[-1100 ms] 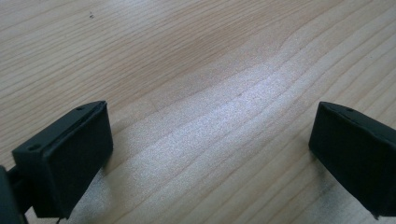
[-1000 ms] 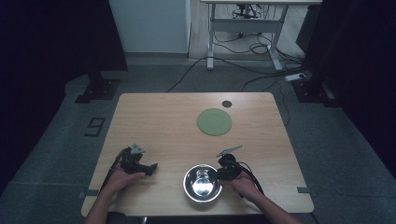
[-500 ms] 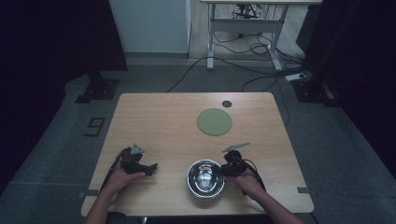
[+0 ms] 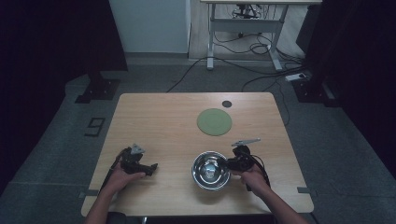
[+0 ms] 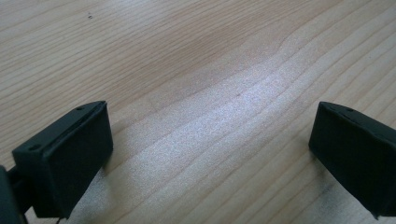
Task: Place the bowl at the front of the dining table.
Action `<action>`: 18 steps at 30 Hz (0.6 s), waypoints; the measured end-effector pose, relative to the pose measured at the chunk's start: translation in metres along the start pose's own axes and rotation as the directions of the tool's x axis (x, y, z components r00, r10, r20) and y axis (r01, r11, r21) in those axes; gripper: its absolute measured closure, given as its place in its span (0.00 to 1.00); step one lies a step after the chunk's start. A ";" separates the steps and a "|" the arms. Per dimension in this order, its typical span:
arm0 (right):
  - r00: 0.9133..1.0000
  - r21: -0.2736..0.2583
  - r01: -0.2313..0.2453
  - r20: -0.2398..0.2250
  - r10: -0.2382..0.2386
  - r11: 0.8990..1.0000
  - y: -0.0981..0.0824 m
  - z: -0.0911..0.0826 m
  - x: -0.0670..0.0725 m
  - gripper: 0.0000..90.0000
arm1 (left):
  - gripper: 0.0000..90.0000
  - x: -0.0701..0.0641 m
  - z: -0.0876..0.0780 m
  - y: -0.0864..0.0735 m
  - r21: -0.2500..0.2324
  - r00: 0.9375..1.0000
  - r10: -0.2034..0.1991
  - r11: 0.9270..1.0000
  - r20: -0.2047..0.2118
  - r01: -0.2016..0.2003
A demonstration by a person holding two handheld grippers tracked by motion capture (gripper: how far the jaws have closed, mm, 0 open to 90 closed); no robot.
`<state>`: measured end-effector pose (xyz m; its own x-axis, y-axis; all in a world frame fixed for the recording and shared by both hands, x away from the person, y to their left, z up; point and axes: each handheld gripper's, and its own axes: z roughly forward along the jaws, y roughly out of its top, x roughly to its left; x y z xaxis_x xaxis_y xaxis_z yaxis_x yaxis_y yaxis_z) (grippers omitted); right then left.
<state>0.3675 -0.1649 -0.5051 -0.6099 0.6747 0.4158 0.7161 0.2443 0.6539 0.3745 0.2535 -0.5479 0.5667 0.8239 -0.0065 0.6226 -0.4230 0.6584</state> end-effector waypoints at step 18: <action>0.998 -0.063 -0.047 0.040 0.049 0.997 0.004 -0.013 -0.017 0.95 | 0.00 0.000 0.000 0.000 0.001 1.000 0.000 1.000 0.001 0.000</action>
<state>0.3763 -0.1842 -0.5013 -0.5598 0.7130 0.4222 0.7209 0.1678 0.6725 0.3745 0.2534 -0.5479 0.5674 0.8234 -0.0070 0.6227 -0.4234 0.6580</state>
